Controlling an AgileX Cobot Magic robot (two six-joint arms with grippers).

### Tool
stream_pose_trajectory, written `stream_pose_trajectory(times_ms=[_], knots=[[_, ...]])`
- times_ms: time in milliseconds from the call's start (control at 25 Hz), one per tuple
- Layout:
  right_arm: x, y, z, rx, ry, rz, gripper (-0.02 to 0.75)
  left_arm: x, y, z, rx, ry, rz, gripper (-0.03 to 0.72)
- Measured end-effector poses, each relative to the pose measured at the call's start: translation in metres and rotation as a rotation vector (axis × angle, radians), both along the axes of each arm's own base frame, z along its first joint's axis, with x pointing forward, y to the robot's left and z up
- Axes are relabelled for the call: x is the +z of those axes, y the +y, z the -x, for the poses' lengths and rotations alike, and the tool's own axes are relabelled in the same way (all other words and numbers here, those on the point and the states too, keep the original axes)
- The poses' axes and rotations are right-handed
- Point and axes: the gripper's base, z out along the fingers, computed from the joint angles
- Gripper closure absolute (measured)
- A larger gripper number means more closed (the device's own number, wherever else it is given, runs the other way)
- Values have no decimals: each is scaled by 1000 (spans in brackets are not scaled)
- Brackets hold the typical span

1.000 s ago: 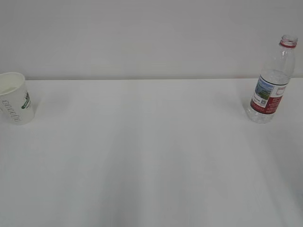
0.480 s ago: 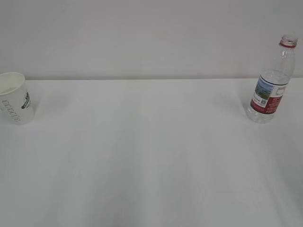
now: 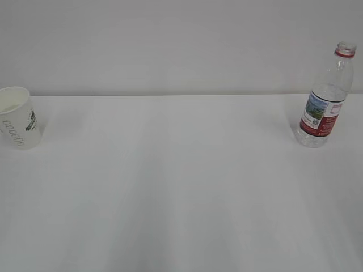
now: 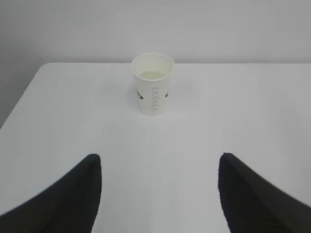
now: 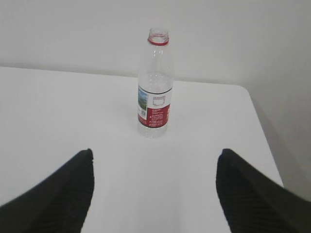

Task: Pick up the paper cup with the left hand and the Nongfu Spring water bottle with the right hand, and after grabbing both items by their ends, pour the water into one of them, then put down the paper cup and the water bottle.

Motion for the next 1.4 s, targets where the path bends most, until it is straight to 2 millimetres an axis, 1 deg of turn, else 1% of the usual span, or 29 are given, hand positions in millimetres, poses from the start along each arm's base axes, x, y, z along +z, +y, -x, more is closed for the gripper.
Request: stream_pose_trajectory(times_ms=[360,560,760,960,1120,1400], knots=[[-9,4,4,22,105,-52,148,-13,-2,7,-50,160,3,148],[-13,5,8,31,166,-64,148,-26,-3,7,-70,238,4,157],[-20,7,12,42,260,-75,148,-29,-3,7,-71,259,5,165],[-28,8,20,42,358,-90,149,-32,-4,7,-108,276,-1,194],[-41,6,25,2,421,-107,149,-32,-4,7,-111,276,-2,205],[-48,5,36,-21,435,-111,148,-32,-4,7,-111,277,-2,210]])
